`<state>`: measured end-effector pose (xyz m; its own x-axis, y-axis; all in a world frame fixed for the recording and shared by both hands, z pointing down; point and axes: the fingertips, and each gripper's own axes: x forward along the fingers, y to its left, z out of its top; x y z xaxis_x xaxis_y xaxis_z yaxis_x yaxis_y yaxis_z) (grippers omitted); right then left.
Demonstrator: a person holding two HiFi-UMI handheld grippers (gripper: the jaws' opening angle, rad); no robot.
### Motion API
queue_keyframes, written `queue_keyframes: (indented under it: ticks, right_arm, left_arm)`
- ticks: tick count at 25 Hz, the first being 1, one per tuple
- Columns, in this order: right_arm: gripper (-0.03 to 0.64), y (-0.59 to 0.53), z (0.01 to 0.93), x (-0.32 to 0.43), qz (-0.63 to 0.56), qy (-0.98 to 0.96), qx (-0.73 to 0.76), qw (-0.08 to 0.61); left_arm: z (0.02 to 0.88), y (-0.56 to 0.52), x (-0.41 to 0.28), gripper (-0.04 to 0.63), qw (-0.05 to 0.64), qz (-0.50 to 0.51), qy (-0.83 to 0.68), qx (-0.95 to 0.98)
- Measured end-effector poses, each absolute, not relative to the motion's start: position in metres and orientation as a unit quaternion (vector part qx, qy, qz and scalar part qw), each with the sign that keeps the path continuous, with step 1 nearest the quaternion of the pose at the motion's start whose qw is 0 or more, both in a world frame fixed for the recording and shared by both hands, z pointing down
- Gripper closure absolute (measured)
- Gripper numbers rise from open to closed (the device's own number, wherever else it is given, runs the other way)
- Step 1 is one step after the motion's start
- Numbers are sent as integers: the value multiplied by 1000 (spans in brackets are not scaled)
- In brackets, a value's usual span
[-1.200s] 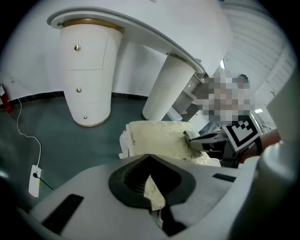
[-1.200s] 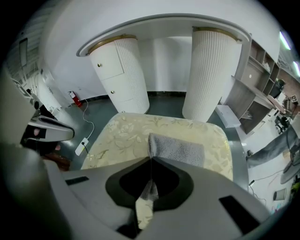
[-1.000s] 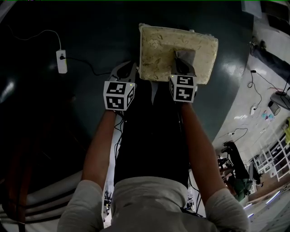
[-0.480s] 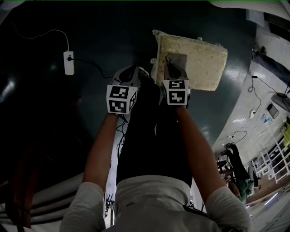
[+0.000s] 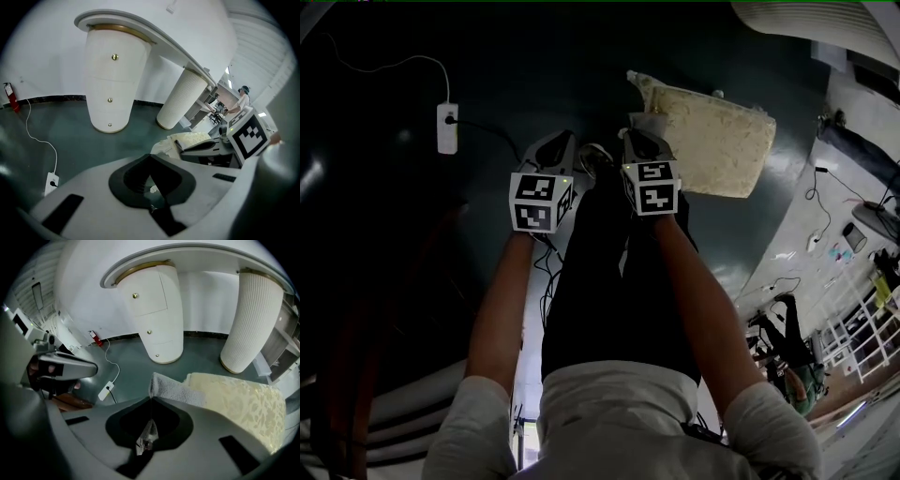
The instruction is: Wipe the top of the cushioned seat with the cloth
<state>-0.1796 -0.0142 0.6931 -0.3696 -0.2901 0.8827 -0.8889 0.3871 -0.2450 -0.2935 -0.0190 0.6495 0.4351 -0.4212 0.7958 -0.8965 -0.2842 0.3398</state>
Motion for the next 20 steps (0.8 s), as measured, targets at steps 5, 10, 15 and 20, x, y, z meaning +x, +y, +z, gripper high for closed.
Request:
queue_keyframes:
  ticks: [5,10,15,20]
  right_arm:
    - [600,-30,677,-189,376,-755,397,363]
    - [600,-41,672,-169,380,-759,403,341]
    - [600,-41,655,-184,403,-777,381,296]
    - [600,-43,643,-177,393,-788,389,269]
  left_arm:
    - [648,-12,-301,581,409,289,-454,737]
    - [652,-6,-292,581,419,283,-463,728]
    - [653,2,-274,581,425,279,-460,728]
    - [646,5,-260,581,420,285,-461,728]
